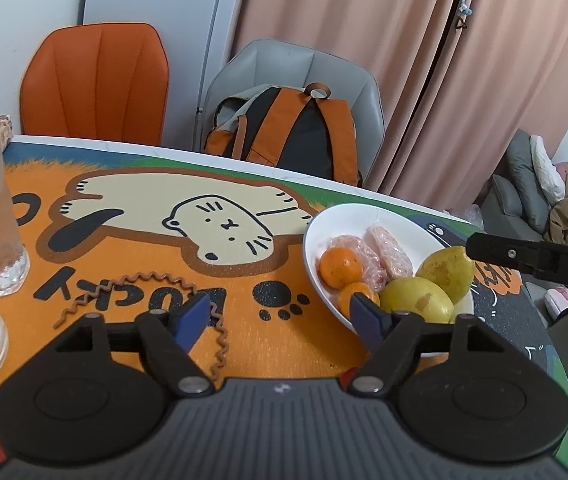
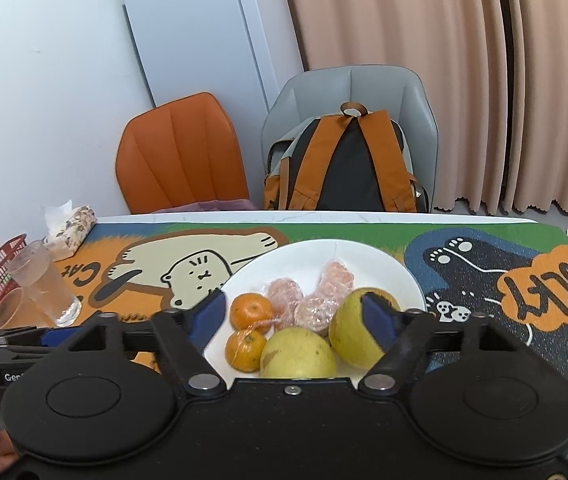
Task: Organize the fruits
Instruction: 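Withdraw both tools from the plate toward the small fruits on the table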
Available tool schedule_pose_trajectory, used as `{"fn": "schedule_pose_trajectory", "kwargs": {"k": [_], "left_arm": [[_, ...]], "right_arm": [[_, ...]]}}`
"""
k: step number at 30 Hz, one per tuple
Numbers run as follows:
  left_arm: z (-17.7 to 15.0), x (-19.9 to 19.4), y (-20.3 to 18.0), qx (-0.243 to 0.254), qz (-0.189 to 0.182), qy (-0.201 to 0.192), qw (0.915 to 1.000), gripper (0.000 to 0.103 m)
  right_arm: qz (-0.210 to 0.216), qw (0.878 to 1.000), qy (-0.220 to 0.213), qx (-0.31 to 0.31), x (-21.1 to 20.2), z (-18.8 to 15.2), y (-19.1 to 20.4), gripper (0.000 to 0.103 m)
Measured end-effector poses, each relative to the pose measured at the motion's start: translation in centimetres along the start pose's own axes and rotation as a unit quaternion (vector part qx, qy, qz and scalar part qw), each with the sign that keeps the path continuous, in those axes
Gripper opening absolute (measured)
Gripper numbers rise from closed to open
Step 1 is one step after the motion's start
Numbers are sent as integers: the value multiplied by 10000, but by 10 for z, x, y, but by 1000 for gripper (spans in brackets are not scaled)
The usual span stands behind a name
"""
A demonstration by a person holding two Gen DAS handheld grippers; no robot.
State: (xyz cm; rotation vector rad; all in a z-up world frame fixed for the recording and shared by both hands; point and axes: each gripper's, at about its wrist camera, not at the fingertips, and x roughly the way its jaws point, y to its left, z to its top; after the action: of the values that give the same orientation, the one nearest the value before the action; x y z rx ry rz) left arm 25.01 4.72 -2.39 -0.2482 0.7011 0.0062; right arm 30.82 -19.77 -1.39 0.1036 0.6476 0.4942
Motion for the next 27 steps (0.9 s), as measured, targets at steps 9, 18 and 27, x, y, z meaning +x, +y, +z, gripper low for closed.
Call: {"fn": "schedule_pose_trajectory", "kwargs": {"k": [9,18,27], "left_arm": [[-9,-18,0,-52,-14,-47,10000,84],[-22,-32,0,-107,51,-47,9999,85],[-36,-43,-5,-57,-19,-85,9999,85]], "right_arm": [[111,9999,-64,65,-22,-16,2,99],[318,9994,103,64,-33,-33,6,101],[420,9989,158,106,-39,-49,6,101]]}}
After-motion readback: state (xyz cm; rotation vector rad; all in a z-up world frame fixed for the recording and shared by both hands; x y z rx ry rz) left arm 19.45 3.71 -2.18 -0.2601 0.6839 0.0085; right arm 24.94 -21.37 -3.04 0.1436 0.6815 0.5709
